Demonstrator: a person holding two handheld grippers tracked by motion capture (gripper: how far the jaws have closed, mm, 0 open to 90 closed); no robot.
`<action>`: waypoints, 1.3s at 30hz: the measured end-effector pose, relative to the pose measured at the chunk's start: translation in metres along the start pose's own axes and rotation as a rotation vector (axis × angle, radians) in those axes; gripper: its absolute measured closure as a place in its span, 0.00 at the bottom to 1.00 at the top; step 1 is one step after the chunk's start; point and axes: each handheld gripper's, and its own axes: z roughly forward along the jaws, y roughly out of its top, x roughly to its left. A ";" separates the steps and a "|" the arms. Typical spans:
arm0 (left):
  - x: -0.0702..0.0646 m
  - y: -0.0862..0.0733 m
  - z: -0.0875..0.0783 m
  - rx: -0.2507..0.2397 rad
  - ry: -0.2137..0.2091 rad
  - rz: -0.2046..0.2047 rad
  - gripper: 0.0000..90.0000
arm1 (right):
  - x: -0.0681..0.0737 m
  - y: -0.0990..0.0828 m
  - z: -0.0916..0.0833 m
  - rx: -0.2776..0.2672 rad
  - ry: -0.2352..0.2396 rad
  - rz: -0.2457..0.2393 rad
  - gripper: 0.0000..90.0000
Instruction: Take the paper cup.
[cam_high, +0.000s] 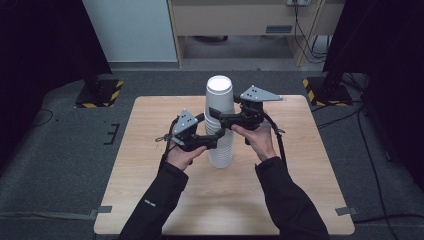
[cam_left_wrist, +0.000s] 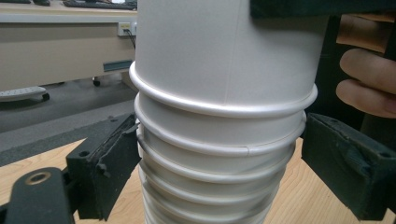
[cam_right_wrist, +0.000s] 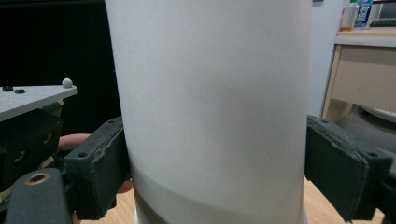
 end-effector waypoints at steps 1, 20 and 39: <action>0.000 0.000 0.000 0.000 0.000 0.000 0.12 | 0.000 0.000 0.000 0.000 -0.002 -0.006 0.15; 0.000 -0.001 -0.001 -0.003 0.001 -0.001 0.12 | 0.001 0.005 -0.001 -0.006 0.007 -0.048 0.18; 0.000 0.003 0.004 0.011 0.000 0.019 0.09 | -0.001 -0.003 0.010 0.006 0.009 0.008 0.14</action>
